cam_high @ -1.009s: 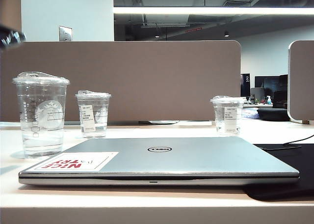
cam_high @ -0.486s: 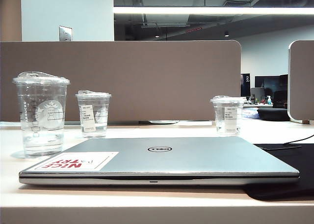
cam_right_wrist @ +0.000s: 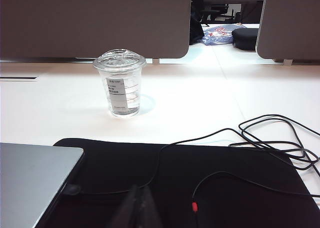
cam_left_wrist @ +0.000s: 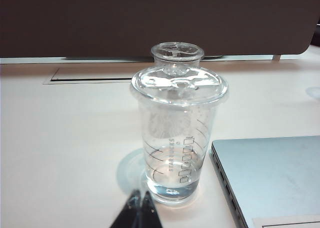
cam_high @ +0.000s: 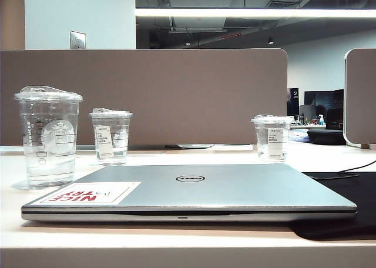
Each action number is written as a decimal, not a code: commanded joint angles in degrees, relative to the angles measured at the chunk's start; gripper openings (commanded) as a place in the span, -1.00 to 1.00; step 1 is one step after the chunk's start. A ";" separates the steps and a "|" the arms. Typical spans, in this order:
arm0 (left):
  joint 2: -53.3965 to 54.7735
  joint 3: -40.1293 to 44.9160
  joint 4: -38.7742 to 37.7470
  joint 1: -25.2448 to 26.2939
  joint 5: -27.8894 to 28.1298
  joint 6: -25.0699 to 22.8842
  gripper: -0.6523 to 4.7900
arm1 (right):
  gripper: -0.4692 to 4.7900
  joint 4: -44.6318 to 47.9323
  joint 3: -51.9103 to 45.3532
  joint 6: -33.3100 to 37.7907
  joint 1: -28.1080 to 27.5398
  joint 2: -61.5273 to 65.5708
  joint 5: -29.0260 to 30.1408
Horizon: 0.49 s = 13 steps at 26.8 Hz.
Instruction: Pick up the coffee cup on the middle and place it on the left side of the laptop.
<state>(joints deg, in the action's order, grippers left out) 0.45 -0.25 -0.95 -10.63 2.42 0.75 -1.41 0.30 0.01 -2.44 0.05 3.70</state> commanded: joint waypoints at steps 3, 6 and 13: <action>0.04 -0.15 1.05 0.13 -0.17 -0.57 -0.78 | -0.84 1.03 -0.22 -0.02 -0.04 -0.09 0.07; -0.11 -0.15 1.01 0.11 0.02 -0.55 -0.78 | -0.84 1.03 -0.22 -0.02 -0.04 -0.09 0.07; -0.22 -0.17 0.59 -0.02 -0.04 -0.31 -0.78 | -0.84 1.03 -0.22 -0.02 -0.22 -0.09 0.07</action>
<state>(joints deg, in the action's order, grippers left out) 0.23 -0.25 -0.82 -10.68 2.42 0.69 -1.41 0.30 0.01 -2.50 0.05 3.73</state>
